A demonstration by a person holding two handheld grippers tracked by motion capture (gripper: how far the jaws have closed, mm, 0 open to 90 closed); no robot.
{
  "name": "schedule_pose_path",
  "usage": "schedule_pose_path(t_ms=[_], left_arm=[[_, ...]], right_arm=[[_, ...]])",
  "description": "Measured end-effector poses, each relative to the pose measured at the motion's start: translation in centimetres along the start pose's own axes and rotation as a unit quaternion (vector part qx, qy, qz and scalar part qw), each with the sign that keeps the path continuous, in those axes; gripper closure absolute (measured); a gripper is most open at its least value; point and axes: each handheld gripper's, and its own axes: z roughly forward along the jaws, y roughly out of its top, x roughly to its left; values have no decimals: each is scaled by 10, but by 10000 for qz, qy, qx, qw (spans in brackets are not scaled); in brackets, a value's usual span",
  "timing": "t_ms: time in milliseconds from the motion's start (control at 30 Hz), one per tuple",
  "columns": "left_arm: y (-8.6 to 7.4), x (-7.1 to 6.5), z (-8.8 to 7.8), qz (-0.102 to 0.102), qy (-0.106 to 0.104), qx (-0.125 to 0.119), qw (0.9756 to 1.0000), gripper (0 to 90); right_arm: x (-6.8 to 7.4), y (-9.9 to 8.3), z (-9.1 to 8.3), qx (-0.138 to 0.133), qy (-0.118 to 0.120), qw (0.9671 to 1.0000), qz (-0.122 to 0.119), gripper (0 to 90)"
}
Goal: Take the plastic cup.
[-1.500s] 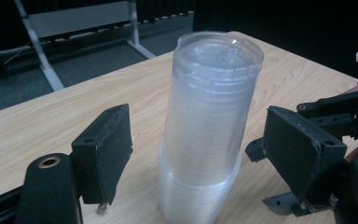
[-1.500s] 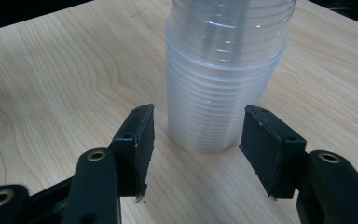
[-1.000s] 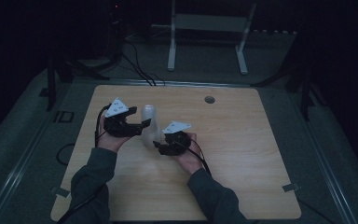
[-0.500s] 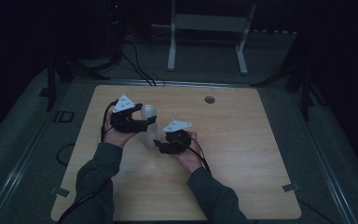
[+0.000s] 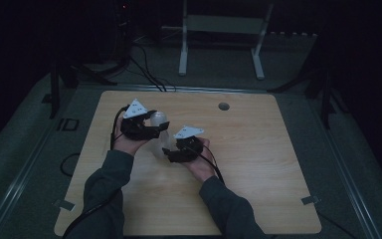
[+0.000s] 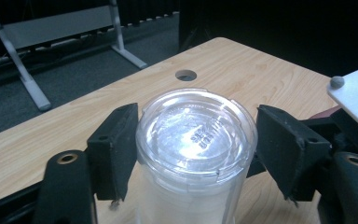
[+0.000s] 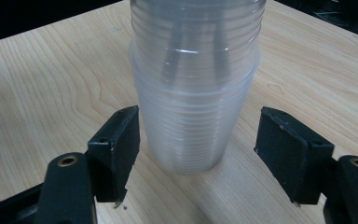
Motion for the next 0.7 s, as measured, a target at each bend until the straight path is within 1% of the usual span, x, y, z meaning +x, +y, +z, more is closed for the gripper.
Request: schedule_pose_path(t_ms=[133,267,433,500,600,700], left_arm=[[1,0,-1,-8,-16,-10,10000,350],[1,1,-2,-8,-13,-13,10000,366],[2,2,-4,-48,-18,-44,10000,388],[1,2,-3,-43,-21,-31,10000,377],[0,1,-1,-16,-22,8,10000,331],[-1,0,2,35,9,76,10000,322]], right_arm=[[-1,1,2,-17,20,10000,8,294],[-1,2,3,-25,25,10000,-45,282],[-1,3,4,-69,30,10000,-26,272],[-2,3,5,-72,19,10000,-26,268],[-2,3,5,-74,17,10000,-28,268],[-2,3,5,-77,9,10000,-39,267]])
